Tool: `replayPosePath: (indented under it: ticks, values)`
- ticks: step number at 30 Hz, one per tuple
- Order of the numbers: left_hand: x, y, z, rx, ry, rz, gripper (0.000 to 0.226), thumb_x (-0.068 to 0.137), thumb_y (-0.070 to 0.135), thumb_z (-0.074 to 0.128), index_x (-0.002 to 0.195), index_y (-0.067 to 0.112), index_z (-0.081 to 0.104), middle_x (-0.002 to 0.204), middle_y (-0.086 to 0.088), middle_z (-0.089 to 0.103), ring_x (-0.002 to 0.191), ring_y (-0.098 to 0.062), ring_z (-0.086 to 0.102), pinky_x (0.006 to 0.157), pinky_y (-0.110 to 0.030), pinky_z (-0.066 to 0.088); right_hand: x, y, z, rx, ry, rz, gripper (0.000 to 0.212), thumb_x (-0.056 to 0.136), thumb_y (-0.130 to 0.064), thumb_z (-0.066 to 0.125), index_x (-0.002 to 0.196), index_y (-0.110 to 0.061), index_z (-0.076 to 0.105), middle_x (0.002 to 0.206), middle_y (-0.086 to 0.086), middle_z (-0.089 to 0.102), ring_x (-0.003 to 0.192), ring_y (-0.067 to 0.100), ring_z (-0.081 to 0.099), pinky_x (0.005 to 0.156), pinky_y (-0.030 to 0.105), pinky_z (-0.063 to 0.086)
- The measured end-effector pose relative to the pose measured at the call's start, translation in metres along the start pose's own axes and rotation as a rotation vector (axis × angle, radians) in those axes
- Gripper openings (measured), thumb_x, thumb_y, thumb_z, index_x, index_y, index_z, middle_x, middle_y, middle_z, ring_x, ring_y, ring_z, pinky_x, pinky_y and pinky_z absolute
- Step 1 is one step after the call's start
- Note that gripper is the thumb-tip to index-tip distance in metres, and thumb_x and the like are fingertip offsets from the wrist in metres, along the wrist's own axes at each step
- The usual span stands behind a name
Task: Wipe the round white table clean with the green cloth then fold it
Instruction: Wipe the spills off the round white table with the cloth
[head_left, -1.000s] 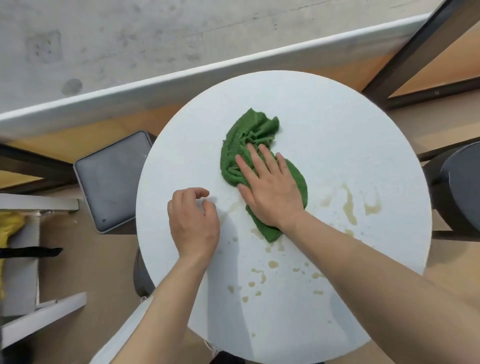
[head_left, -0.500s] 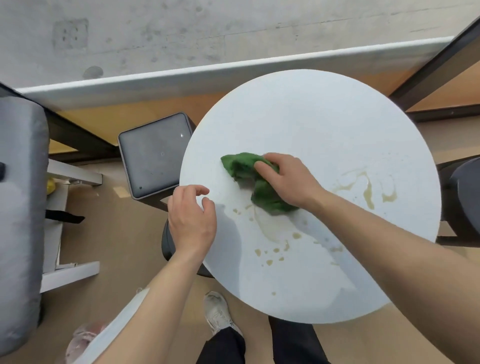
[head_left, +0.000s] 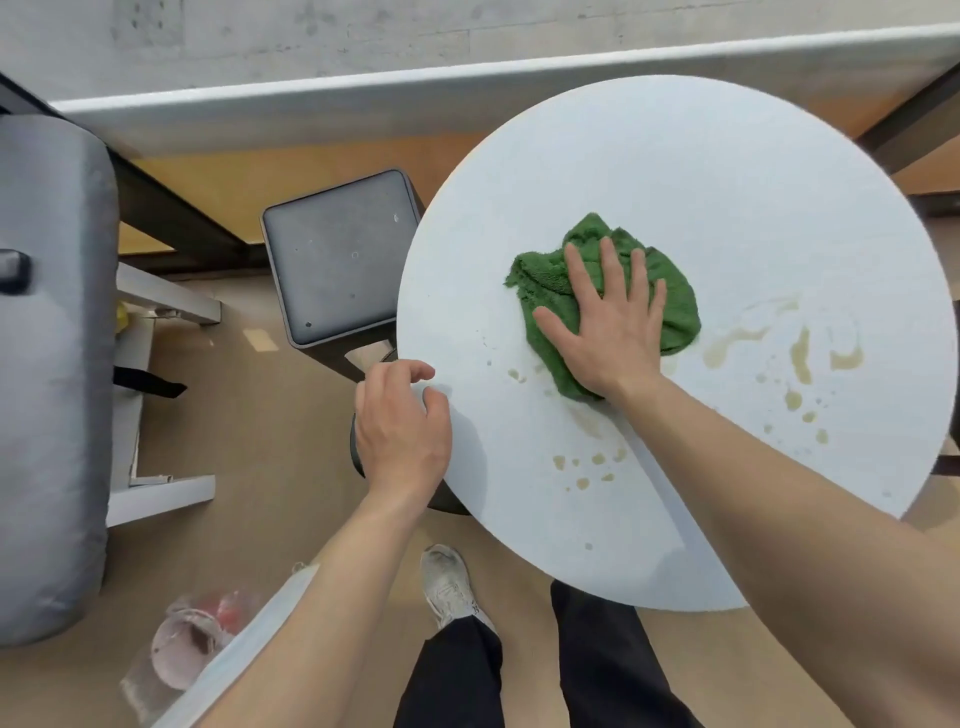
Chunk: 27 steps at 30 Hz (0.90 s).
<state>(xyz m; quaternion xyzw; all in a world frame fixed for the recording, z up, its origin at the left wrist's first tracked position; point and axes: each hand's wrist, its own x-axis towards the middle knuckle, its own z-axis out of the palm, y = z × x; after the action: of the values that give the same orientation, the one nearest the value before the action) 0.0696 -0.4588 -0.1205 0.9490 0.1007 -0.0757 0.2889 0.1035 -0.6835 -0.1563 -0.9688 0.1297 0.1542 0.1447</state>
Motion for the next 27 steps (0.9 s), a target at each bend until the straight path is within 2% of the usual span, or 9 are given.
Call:
replayPosePath:
  ticks: [3,6,11,13,17,19,21,23,27]
  values:
    - [0.002,-0.013,-0.002,-0.019,0.047,-0.049,0.020,0.090,0.013,0.054,0.107,0.017,0.063,0.104,0.009,0.052,0.106,-0.020,0.049,0.085,-0.029,0.037,-0.008,-0.045,0.018,-0.129,0.009,-0.205,0.079,0.090,-0.080,0.024,0.159,-0.045,0.008,0.171,0.004,0.000,0.155,0.040,-0.007,0.120,0.065,-0.001]
    - [0.002,-0.020,-0.006,-0.016,0.071,-0.054,0.018,0.088,0.013,0.055,0.103,0.018,0.063,0.100,0.010,0.049,0.103,-0.021,0.048,0.084,-0.031,0.037,-0.045,-0.069,0.045,-0.204,-0.018,-0.500,0.068,0.096,-0.071,0.028,0.158,-0.044,0.020,0.171,0.005,0.008,0.155,0.042,0.000,0.119,0.068,0.005]
    - [0.006,-0.041,-0.014,0.002,0.026,-0.057,0.016,0.090,0.016,0.054,0.103,0.021,0.061,0.101,0.010,0.050,0.105,-0.018,0.048,0.083,-0.028,0.036,-0.087,-0.031,0.062,-0.303,-0.116,-0.826,0.062,0.099,-0.067,0.030,0.157,-0.044,0.023,0.171,0.002,0.010,0.156,0.037,0.004,0.122,0.062,0.006]
    - [0.004,-0.041,-0.014,0.000,0.009,-0.058,0.015,0.090,0.016,0.054,0.103,0.021,0.061,0.102,0.010,0.050,0.105,-0.017,0.048,0.082,-0.028,0.036,-0.068,-0.009,0.047,-0.318,-0.115,-0.752,0.063,0.098,-0.068,0.028,0.157,-0.046,0.020,0.171,-0.002,0.011,0.157,0.033,0.005,0.124,0.058,0.005]
    - [-0.001,-0.039,-0.012,-0.040,-0.062,-0.070,0.017,0.091,0.016,0.053,0.105,0.023,0.061,0.103,0.012,0.053,0.101,-0.013,0.053,0.083,-0.031,0.044,-0.006,-0.017,0.023,-0.155,-0.015,-0.283,0.063,0.098,-0.066,0.028,0.157,-0.046,0.017,0.171,-0.004,0.008,0.157,0.030,0.000,0.124,0.057,0.001]
    - [-0.003,-0.035,-0.013,-0.119,-0.117,-0.120,0.018,0.092,0.016,0.051,0.106,0.023,0.061,0.102,0.011,0.059,0.096,-0.013,0.057,0.084,-0.033,0.049,0.015,-0.044,0.020,-0.122,0.038,-0.164,0.063,0.099,-0.063,0.026,0.158,-0.043,0.017,0.171,0.000,0.005,0.157,0.032,-0.002,0.123,0.059,0.000]
    - [-0.006,-0.033,-0.014,-0.161,-0.145,-0.146,0.019,0.093,0.016,0.050,0.106,0.024,0.061,0.099,0.011,0.062,0.093,-0.012,0.059,0.083,-0.032,0.050,0.012,-0.069,0.026,-0.131,0.060,-0.194,0.062,0.100,-0.060,0.025,0.159,-0.040,0.018,0.171,0.003,0.005,0.156,0.036,-0.002,0.123,0.060,0.001]
    - [-0.009,-0.034,-0.017,-0.189,-0.137,-0.165,0.016,0.093,0.015,0.051,0.102,0.023,0.062,0.093,0.011,0.064,0.089,-0.012,0.060,0.079,-0.029,0.048,-0.021,-0.082,0.042,-0.186,0.033,-0.365,0.062,0.101,-0.060,0.026,0.159,-0.039,0.020,0.171,0.004,0.007,0.156,0.036,0.000,0.123,0.060,0.003]
    - [-0.015,-0.031,-0.020,-0.176,-0.165,-0.198,0.012,0.093,0.017,0.053,0.092,0.024,0.062,0.076,0.010,0.061,0.074,-0.009,0.058,0.062,-0.022,0.041,-0.109,-0.040,0.060,-0.270,-0.083,-0.655,0.064,0.101,-0.062,0.032,0.160,-0.040,0.020,0.171,0.003,0.010,0.156,0.036,0.006,0.123,0.060,0.007]
